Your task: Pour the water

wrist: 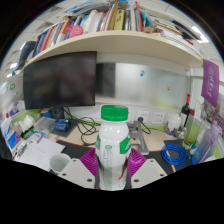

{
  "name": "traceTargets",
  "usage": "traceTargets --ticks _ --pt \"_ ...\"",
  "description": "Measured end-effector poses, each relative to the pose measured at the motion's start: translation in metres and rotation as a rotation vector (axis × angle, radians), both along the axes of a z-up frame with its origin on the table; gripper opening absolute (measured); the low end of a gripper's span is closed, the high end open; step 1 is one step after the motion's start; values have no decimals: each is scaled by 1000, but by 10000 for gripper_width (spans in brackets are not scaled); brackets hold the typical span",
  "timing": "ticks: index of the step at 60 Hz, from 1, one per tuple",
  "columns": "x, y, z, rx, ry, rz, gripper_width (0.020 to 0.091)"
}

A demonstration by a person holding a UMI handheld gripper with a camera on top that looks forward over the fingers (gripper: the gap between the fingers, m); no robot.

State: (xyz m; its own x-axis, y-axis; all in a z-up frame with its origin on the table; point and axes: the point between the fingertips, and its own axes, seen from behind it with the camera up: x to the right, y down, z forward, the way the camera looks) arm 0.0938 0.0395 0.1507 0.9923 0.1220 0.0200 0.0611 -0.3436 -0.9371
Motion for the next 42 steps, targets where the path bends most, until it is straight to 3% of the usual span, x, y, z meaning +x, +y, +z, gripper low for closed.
traceTargets --ticks 11,19,28,42 --pt "0 16 -44 -36 40 13 356" --pt "-12 25 -56 -13 54 54 360" --pt "-11 25 -62 32 52 45 373" --pt "-11 16 -63 42 41 50 542"
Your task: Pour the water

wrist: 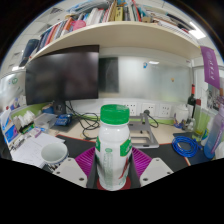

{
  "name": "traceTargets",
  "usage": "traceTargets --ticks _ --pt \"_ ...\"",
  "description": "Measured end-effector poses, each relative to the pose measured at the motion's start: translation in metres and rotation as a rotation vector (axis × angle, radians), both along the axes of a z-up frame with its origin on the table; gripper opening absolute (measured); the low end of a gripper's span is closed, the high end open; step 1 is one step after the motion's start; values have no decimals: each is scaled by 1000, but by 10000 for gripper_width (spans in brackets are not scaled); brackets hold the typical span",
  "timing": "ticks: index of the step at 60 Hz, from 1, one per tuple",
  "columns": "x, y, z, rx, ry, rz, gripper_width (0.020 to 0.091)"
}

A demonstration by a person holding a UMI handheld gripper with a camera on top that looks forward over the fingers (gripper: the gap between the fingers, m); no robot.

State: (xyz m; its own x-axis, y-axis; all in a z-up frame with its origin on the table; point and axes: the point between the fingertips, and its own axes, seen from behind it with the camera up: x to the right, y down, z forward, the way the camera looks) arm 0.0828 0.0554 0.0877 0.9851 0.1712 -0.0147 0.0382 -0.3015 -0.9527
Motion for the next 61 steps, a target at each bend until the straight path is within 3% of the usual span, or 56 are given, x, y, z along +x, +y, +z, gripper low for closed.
traceTargets --ticks 3,8,10,20,32,47,61 --pt "-2 -4 -9 -45 -6 1 612" --pt "-1 -11 -12 -69 -20 -2 801" --pt "1 -15 -13 -78 -32 -10 832" --pt "7 -60 -18 -155 -79 -54 836" --pt "-11 -108 18 -189 -63 -112 847" --pt "-27 -123 71 -151 -44 -143 841" --pt "-31 -127 76 -159 -31 -165 834"
